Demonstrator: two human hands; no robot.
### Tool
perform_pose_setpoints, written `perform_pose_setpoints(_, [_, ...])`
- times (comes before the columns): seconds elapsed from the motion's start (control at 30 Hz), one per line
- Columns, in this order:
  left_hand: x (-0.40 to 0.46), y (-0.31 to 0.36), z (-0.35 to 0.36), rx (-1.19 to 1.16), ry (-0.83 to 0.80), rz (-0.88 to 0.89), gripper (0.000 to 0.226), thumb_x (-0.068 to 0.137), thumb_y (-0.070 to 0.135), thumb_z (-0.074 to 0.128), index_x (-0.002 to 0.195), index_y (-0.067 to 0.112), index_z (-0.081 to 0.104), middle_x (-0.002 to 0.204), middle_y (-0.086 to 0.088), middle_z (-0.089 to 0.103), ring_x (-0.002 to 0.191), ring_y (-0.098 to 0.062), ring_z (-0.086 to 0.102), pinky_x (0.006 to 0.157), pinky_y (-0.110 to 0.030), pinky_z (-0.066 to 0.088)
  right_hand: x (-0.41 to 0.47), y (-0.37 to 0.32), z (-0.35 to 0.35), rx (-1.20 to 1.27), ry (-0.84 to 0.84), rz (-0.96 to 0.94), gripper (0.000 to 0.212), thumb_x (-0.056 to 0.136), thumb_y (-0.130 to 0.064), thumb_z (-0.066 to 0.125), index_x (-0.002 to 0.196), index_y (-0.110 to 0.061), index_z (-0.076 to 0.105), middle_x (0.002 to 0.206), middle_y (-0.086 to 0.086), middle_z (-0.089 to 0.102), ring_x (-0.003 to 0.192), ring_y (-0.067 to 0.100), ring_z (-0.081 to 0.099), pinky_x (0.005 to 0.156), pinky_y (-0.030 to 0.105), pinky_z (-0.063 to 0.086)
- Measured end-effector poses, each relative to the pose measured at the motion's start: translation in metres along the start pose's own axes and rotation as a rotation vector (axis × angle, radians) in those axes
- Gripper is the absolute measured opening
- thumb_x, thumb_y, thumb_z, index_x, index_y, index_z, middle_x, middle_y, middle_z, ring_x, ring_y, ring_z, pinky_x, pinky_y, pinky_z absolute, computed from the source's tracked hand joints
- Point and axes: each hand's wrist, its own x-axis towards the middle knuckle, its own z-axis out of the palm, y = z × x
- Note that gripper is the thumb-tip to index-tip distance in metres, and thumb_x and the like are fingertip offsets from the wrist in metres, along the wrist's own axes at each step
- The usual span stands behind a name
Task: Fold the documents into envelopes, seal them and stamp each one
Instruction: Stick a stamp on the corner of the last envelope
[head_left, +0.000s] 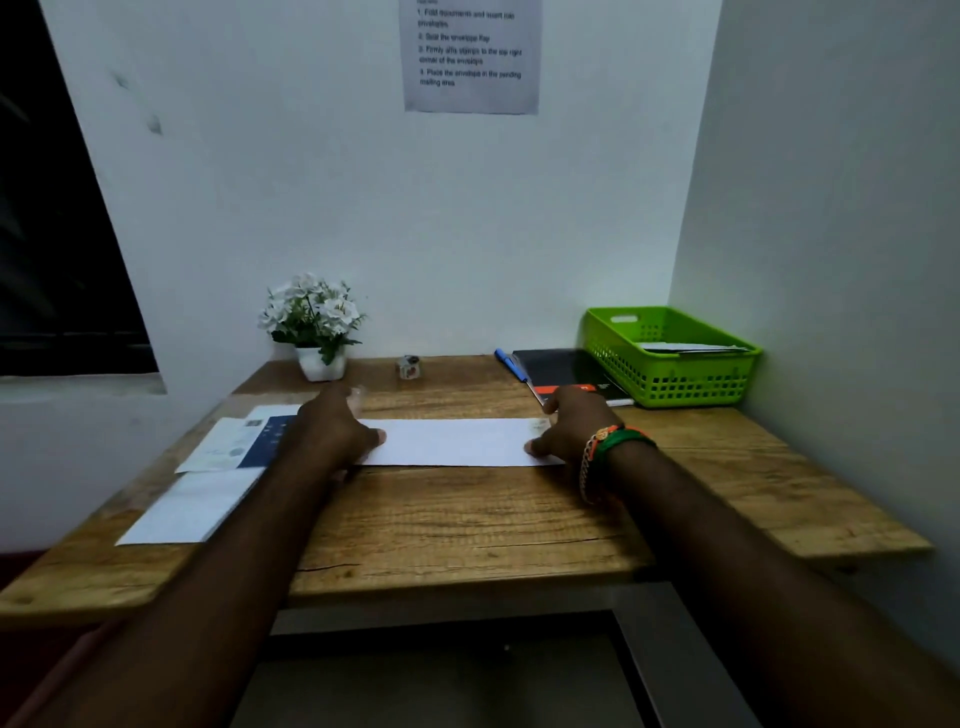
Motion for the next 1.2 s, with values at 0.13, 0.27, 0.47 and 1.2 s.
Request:
perform_pose_setpoints(0.13, [-0.008,-0.003,-0.002,-0.074,0.078,-0.011,0.077,0.077,0.022,0.088,0.143,0.016,0.049,0.145,-0.015,0.051,0.11,-0.025,0.057,0.082,-0.035,0.052,-0.007,-0.001,-0.003,0.014,-0.022,0.031,0.069,0.073,-0.03,0.087,0.132,-0.014,0.056,0.136,0.008,0.056,0.125,0.024,0.055,0.1,0.03,0.047])
perform_pose_setpoints(0.27, [-0.02,-0.007,-0.01,-0.129,0.031,0.013,0.076,0.073,0.015,0.09,0.139,0.013,0.053,0.142,-0.014,0.055,0.13,-0.031,0.051,0.1,-0.036,0.043,-0.016,-0.002,-0.012,0.036,-0.107,0.061,0.069,0.075,-0.026,0.087,0.134,-0.008,0.054,0.133,0.011,0.059,0.121,0.027,0.057,0.099,0.034,0.05])
perform_pose_setpoints(0.47, [-0.029,-0.011,-0.016,-0.474,-0.006,-0.009,0.059,0.069,-0.004,0.088,0.122,0.011,0.066,0.124,-0.008,0.059,0.107,-0.023,0.056,0.085,-0.028,0.044,-0.024,0.003,-0.018,0.225,-0.193,0.057,0.047,0.073,-0.009,0.086,0.118,-0.006,0.071,0.113,0.005,0.069,0.096,0.02,0.062,0.078,0.022,0.046])
perform_pose_setpoints(1.2, [-0.02,0.214,0.104,-0.709,-0.201,0.515,0.04,0.088,0.026,0.078,0.125,0.018,0.066,0.111,-0.004,0.068,0.098,-0.022,0.068,0.08,-0.033,0.056,-0.029,0.126,-0.139,1.401,0.737,0.344,0.016,0.086,0.003,0.067,0.082,-0.012,0.064,0.09,0.014,0.069,0.081,0.028,0.07,0.049,0.031,0.058])
